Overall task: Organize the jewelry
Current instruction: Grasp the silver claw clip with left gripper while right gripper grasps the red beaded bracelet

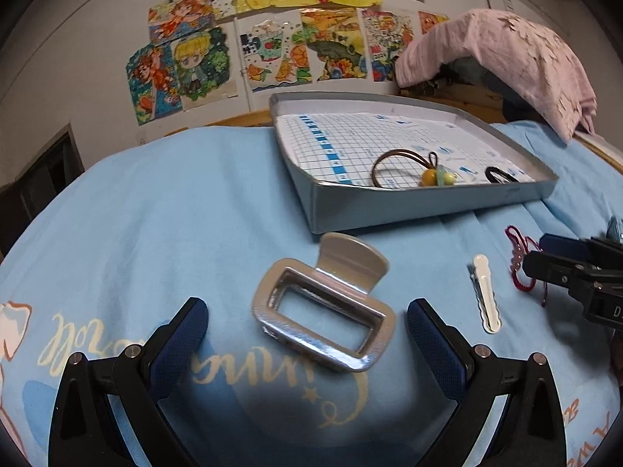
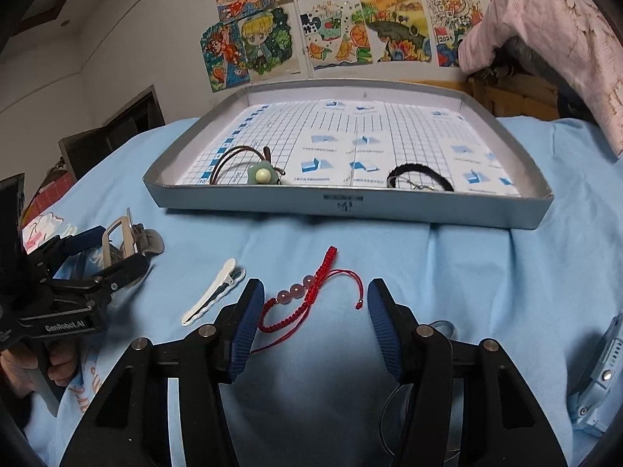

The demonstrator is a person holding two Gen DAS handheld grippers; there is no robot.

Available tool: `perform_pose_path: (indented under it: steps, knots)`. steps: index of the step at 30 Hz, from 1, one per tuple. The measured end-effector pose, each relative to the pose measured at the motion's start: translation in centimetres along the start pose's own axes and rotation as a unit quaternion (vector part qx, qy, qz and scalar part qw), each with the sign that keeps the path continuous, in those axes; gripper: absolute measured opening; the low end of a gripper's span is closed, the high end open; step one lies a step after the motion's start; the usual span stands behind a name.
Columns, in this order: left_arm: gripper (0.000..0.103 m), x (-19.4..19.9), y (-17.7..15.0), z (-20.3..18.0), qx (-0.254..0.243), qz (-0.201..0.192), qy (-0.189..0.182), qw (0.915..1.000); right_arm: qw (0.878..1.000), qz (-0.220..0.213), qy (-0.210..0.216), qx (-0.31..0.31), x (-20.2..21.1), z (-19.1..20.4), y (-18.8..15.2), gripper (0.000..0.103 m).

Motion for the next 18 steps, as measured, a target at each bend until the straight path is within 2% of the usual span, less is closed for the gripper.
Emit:
perform_pose_path:
  steps: [11,18]
  knots:
    - [0.102,0.4,-0.3,0.0,0.001,-0.012,-0.011,0.9999,1.000,0.014,-0.011,0.015,-1.1,0.6,-0.3,0.050]
    - [0.077,0.9,-0.9,-0.1,0.004,-0.019,-0.033,0.9993,1.000,0.022,-0.011,0.016,-1.2,0.5,-0.4,0.050]
Point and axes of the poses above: each gripper's, at about its wrist camera, not at the fingertips, and x roughly against the way its jaws point, z to its left, y to its top, the point moved 1 cm from there along -x, roughly the way its jaws point, and after that the axes turned 5 degrees about y, right-handed, at the moved point
